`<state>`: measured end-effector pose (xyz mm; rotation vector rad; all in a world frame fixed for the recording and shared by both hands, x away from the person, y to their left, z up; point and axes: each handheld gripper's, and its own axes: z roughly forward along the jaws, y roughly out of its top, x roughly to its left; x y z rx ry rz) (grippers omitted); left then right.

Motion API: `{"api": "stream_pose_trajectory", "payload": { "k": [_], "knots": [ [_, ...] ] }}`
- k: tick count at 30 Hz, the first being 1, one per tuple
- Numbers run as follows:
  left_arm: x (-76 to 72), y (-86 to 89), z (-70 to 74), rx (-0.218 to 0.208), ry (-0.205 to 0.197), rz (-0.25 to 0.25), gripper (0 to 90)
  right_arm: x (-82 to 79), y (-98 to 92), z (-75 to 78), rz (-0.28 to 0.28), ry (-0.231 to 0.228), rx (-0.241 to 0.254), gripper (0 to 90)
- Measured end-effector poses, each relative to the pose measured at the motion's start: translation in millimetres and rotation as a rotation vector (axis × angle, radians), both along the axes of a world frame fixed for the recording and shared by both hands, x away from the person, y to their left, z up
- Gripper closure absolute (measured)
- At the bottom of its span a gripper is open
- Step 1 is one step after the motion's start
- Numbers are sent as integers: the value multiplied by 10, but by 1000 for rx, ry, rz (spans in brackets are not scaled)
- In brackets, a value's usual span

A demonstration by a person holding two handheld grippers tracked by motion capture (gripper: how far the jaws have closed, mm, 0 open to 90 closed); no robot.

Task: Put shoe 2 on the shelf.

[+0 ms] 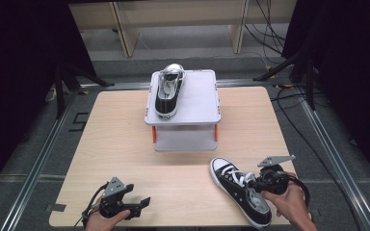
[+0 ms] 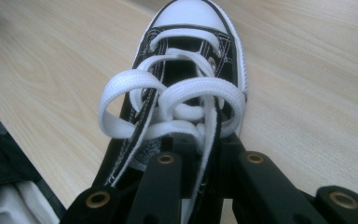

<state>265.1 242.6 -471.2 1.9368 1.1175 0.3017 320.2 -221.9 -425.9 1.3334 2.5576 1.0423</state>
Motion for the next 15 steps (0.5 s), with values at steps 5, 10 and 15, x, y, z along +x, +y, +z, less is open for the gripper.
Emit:
{"api": "stream_pose_trajectory", "payload": {
  "k": [5,10,15],
  "knots": [
    [5,2,0,14,0,-10,166,64,-27,58,-12,76,24,843],
    [3,2,-7,2,4,-3,166,85,-43,153,-8,112,61,849],
    [0,32,1,0,-1,0,166,124,-62,282,9,31,36,853]
  ]
}}
